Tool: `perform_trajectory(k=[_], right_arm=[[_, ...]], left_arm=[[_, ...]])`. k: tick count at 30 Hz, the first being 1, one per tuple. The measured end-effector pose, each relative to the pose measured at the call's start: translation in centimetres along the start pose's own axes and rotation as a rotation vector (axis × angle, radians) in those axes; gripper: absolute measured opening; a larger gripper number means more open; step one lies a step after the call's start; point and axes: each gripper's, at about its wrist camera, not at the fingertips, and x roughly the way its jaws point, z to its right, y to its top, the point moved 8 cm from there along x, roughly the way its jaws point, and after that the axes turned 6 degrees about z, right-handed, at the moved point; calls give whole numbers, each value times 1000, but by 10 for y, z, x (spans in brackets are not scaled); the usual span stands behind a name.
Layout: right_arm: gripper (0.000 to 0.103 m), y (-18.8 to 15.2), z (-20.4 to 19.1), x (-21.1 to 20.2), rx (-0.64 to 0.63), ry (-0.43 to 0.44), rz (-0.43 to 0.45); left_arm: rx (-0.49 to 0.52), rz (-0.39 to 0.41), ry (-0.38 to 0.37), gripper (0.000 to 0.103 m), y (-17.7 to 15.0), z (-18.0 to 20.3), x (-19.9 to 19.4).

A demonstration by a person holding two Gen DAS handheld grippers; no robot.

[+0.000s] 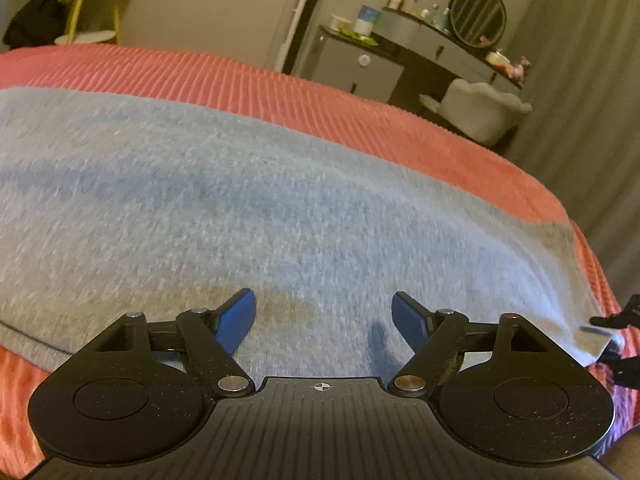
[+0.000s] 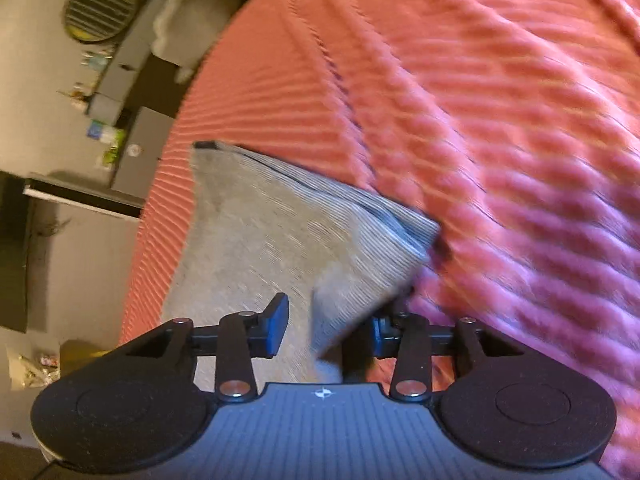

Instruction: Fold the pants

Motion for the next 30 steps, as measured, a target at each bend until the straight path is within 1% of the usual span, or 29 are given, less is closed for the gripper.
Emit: perform_trajectory(k=[1,2,5,7,8,9,12,14,17,19,21,25,27,30], right_arm=[[40,-1,0,-3,-9,-8,8],[43,-2,-2,-6,-30,-21,18],[43,-5,0,-19,-92,-80,41],[44,-7,0,-19,-105,-103,26],[46,-7,3,-20,-104,-122,16],[47,-7,6,-21,-101,-139,13],[48,-3,11,-18,-44,-63,1],[48,1,15,-16,-18,-36,11],[40,5,15,-23,-14,-14,57],[33,6,15,-27,-19,-6,78],[15,7,11,-30,-49,5,97],[15,8,2,-35,-103,36,129],[22,9,0,-31,-120,38,126],[23,11,1,-21,-126,33,114]], left_arm=[[8,0,1,83,0,1,1],[14,0,2,83,-1,2,2],[23,0,0,84,-1,1,0],[19,2,0,84,-2,1,0],[17,2,-1,84,-2,1,1],[15,2,-2,85,-2,1,1],[17,3,-4,86,-1,1,3],[19,3,-4,86,-2,1,3],[20,3,-4,86,-2,1,2],[18,3,-4,86,-2,1,2],[16,4,-5,86,-2,2,2],[8,3,-9,86,-1,0,1],[2,3,-11,87,-1,0,1],[-6,3,-13,87,0,-1,2]])
